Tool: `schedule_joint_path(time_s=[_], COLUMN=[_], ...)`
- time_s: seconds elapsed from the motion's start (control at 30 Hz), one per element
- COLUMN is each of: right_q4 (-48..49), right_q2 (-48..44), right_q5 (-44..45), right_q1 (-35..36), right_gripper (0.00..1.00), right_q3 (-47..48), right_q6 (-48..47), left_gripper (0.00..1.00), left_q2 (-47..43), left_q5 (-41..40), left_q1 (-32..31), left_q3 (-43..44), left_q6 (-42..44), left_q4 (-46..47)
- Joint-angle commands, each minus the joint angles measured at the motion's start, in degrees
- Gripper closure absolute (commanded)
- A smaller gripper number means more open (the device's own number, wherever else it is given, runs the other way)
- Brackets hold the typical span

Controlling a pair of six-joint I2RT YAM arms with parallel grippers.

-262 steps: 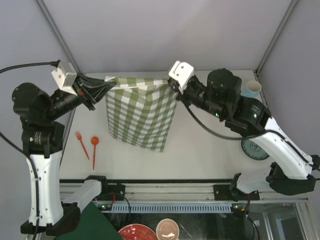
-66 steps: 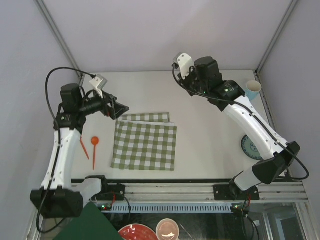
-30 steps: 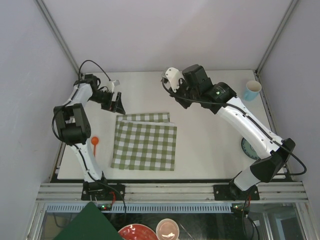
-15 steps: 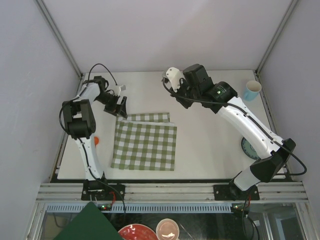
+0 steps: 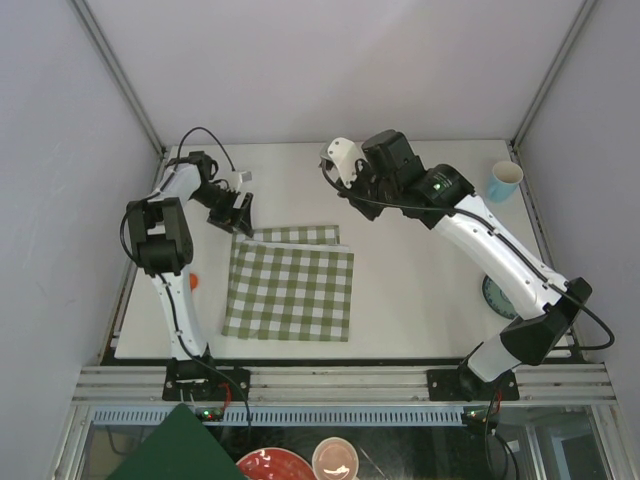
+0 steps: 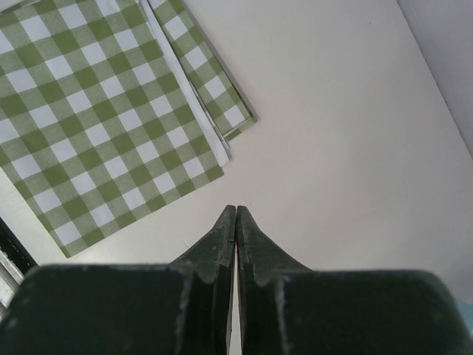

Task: Set the dinner table for one person
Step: Flatten out the napkin at the center of the board.

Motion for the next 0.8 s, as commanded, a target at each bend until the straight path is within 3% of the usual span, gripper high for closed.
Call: schedule_joint_path(time_s=[0.0,0.13,0.3,0.53,0.77], right_q4=[0.04,0.39,0.54,0.62,0.79], right_q2=[-1.01,-0.68,-0.70,-0.86,-1.20], right_q5=[0.50,0.52,1.34,1.67,2.06], right_q1=[0.67,1.06,1.71,1.97,2.08], right_gripper=[1.00,1.00,1.00,1.00,1.00], right_q3=[3.80,3.30,3.68,3.56,3.23], right_q6=[-0.49,-0.31,-0.45,-0.62,-0.87], left_gripper=[0.07,0.08,0.13,0.19,0.27], left_q2=[-0.29,0.23,5.36,9.13,7.83], left_q5=[-2.56,-3.18,-1.07,2.05,2.77], left_q1=[-0.25,-0.18,-0.54,-0.62,-2.76], left_q3=[0.10,1.12,8.65,15.21,12.21], left_q6=[0.45,-0.90,3.87,6.92,8.98], left_q4=[0.50,-0.08,-11.24,-17.88,-18.45])
